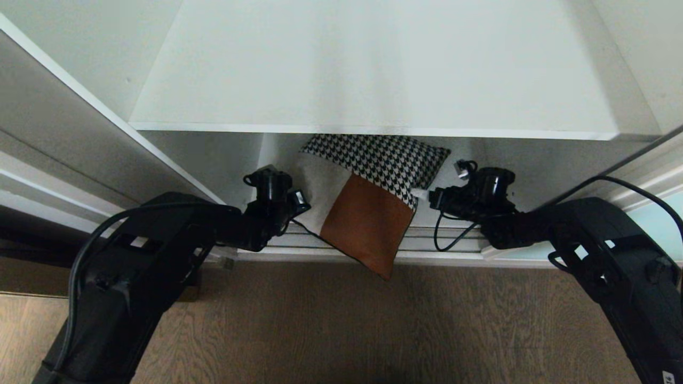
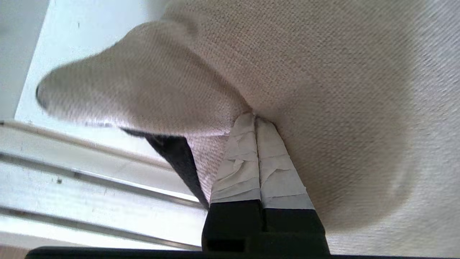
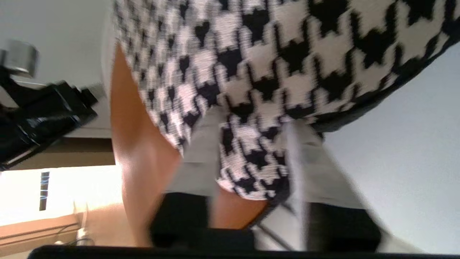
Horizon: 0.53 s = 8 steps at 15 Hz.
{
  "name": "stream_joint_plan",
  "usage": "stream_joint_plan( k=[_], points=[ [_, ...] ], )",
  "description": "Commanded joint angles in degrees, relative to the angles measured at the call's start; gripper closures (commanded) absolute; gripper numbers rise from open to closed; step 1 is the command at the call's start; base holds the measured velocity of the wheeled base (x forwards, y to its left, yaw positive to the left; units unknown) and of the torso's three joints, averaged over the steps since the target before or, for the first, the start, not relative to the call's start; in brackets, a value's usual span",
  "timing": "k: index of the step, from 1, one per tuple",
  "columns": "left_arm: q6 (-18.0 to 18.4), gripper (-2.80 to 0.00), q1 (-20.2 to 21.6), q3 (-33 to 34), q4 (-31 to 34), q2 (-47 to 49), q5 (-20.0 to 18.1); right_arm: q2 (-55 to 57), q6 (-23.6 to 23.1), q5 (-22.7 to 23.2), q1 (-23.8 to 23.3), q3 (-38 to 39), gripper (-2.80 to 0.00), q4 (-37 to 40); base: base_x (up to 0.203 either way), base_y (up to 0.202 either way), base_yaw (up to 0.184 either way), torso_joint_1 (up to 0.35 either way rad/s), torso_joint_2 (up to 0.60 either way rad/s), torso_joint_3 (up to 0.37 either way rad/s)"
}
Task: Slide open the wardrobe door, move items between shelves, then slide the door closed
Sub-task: Place the pillow on the lower shelf
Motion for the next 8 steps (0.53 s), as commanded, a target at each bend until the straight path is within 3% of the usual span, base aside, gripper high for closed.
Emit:
stream_joint_plan(
  k=[1, 8],
  points=[
    [-0.1, 0.0, -0.1, -0.1, 0.1, 0.6, -0.1, -1.3, 0.0, 0.1, -1.4, 1.7, -2.8, -2.8, 0.0, 0.0, 0.0, 0.0, 0.0, 0.0],
    [0.0, 0.0, -0.8, 0.0, 0.0, 1.1, -0.1, -6.7, -3.0, 0.5, -3.3, 9.1, -2.8, -7.7, 0.0, 0.0, 0.0, 0.0, 0.0, 0.0]
  ],
)
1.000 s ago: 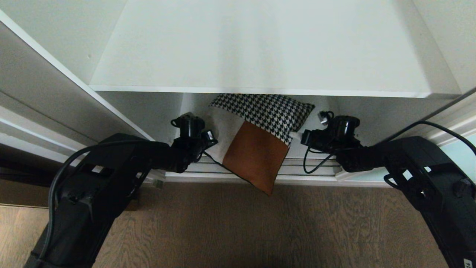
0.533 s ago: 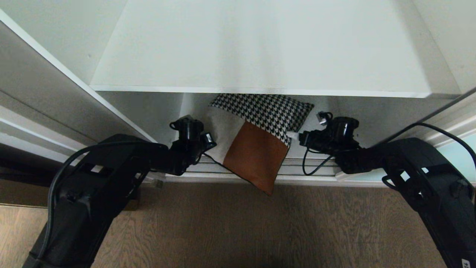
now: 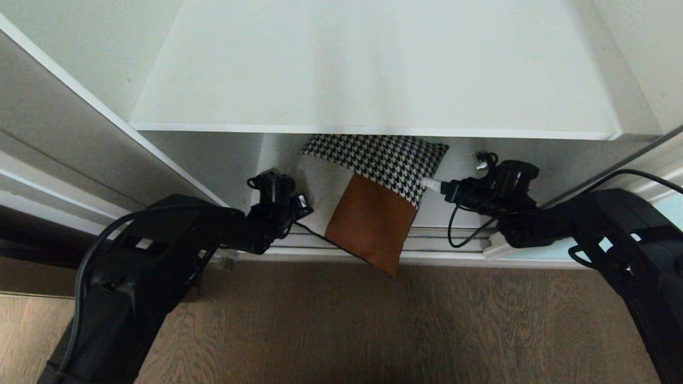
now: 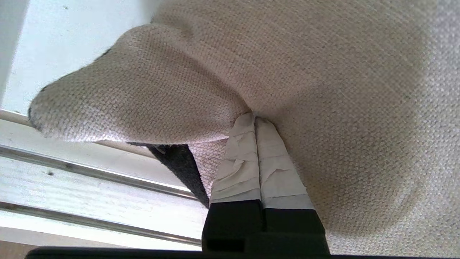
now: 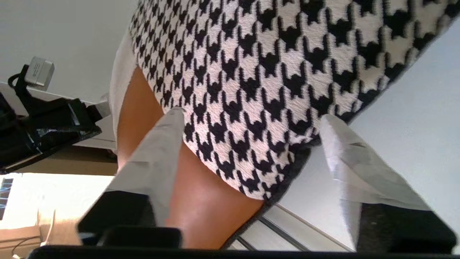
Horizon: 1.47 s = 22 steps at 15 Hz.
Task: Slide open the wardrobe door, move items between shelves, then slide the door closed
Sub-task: Place the pillow on the lower shelf
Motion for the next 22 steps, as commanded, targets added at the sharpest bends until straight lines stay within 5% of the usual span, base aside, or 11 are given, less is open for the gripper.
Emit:
stream_joint_plan(
  k=[1, 2, 8, 16, 20, 22],
  points=[
    [-0.1, 0.0, -0.2, 0.2, -0.3, 0.2, 0.0, -2.6, 0.1, 0.4, -0.1, 2.8, -2.76, -0.5, 0.0, 0.0, 0.0, 0.0, 0.0, 0.0],
    [-0.1, 0.0, -0.2, 0.2, -0.3, 0.2, 0.0, -3.3, 0.2, 0.9, -0.1, 4.3, 0.0, -0.8, 0.0, 0.0, 0.0, 0.0, 0.0, 0.0],
    [-0.1, 0.0, -1.3, 2.6, -0.4, -1.8, -0.1, -8.7, 0.7, 10.1, 2.4, 13.9, 0.0, -1.7, 0.0, 0.0, 0.0, 0.0, 0.0, 0.0],
    [-0.3, 0.0, -1.5, 4.0, -2.2, -1.8, -2.7, -7.7, 0.2, 9.8, 9.5, 18.8, 0.0, 0.5, 0.0, 0.0, 0.0, 0.0, 0.0, 0.0],
    [-0.4, 0.0, -1.6, 3.8, -2.3, -2.7, -2.8, -3.4, -2.8, 8.4, 10.5, 11.8, 0.0, 11.5, 0.0, 0.0, 0.0, 0.0, 0.0, 0.0],
    [-0.6, 0.0, -1.5, 4.3, -2.6, -3.4, -2.8, -0.8, -4.8, 3.0, 10.6, 4.9, 0.0, 20.5, 0.0, 0.0, 0.0, 0.0, 0.0, 0.0]
  ],
)
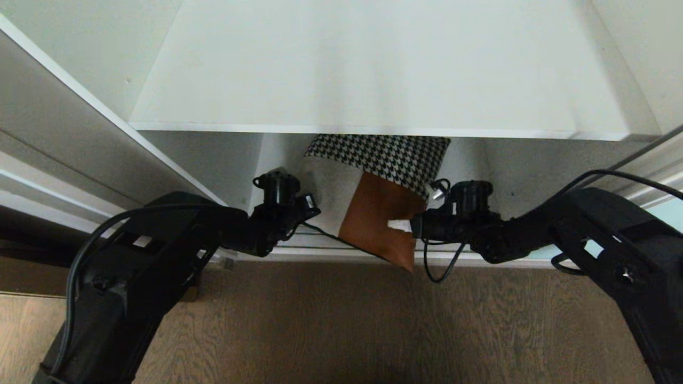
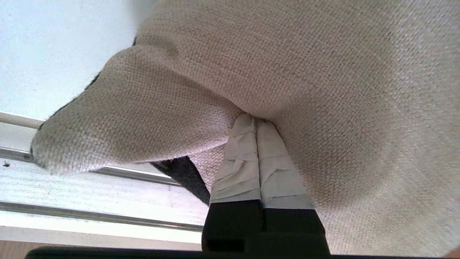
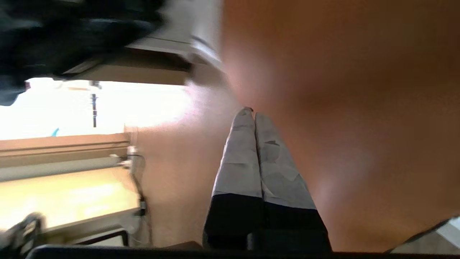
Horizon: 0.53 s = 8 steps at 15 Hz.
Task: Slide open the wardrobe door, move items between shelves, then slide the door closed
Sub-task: Place the pillow on the lower shelf
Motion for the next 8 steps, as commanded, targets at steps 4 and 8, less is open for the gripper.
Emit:
stream_joint_plan(
  k=[4, 8],
  points=[
    [-0.1, 0.0, 0.1, 0.7, -0.3, -1.1, -0.2, 6.9, -4.9, -9.0, 0.9, -15.9, 0.0, 23.1, 0.0, 0.0, 0.0, 0.0, 0.0, 0.0],
    [-0.1, 0.0, 0.1, 1.7, -0.8, -1.1, -0.1, 9.6, -9.8, -18.1, 1.7, -18.4, 0.0, 20.6, 0.0, 0.0, 0.0, 0.0, 0.0, 0.0]
  ],
)
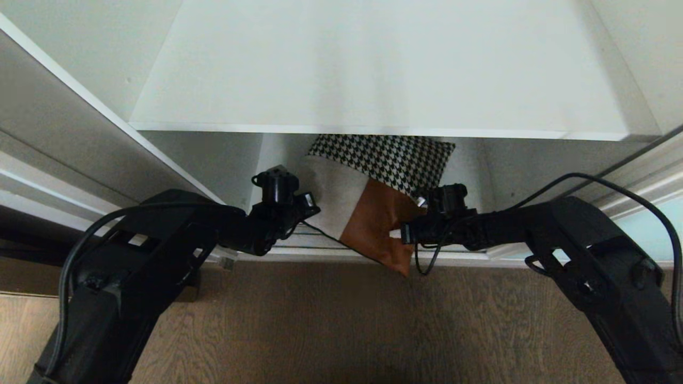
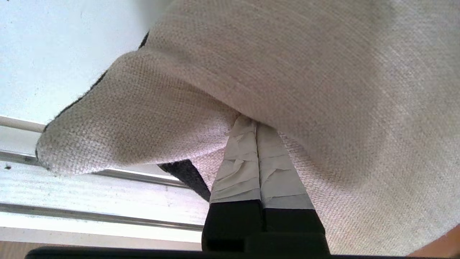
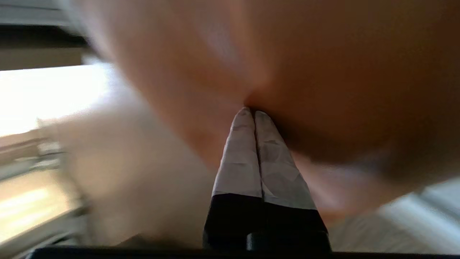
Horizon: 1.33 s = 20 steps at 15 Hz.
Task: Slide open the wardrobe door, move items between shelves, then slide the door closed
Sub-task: Place the pillow on the lower shelf
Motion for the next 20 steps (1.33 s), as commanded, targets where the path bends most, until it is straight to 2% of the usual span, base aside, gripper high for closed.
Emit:
stream_joint_plan(
  k=[1, 3, 8, 13, 14, 18, 20],
  points=[
    [-0.1, 0.0, 0.0, 1.5, -1.0, -0.2, 0.1, 2.1, 0.1, -1.8, 0.2, -0.5, 0.0, -6.0, 0.0, 0.0, 0.0, 0.0, 0.0, 0.0],
    [0.1, 0.0, -0.3, 3.8, -2.7, -0.9, 0.0, 2.1, 0.6, -3.8, 0.2, -0.5, 0.0, -14.0, 0.0, 0.0, 0.0, 0.0, 0.0, 0.0],
    [0.3, 0.0, -1.1, 8.2, -5.8, -2.4, -1.9, 1.6, 0.5, -7.4, 0.1, -0.4, 0.0, -26.0, 0.0, 0.0, 0.0, 0.0, 0.0, 0.0],
    [0.5, 0.0, -1.1, 11.0, -6.5, -2.7, -2.8, 1.3, 0.7, -7.4, -0.4, -0.4, 0.0, -29.9, 0.0, 0.0, 0.0, 0.0, 0.0, 0.0],
    [0.6, 0.0, -1.1, 12.6, -6.4, -2.8, -4.0, 1.1, 0.8, -7.5, -0.4, -0.2, 0.0, -30.2, 0.0, 0.0, 0.0, 0.0, 0.0, 0.0],
    [1.8, 0.0, -1.1, 21.2, -6.0, -6.4, -15.3, -5.1, 2.1, -7.7, -0.5, 8.5, 0.0, -30.3, 0.0, 0.0, 0.0, 0.0, 0.0, 0.0],
    [2.7, 0.0, -1.1, 24.2, -6.0, -7.7, -20.4, -10.2, 5.7, -3.0, -0.6, 15.5, 0.0, -30.4, 0.0, 0.0, 0.0, 0.0, 0.0, 0.0]
  ],
)
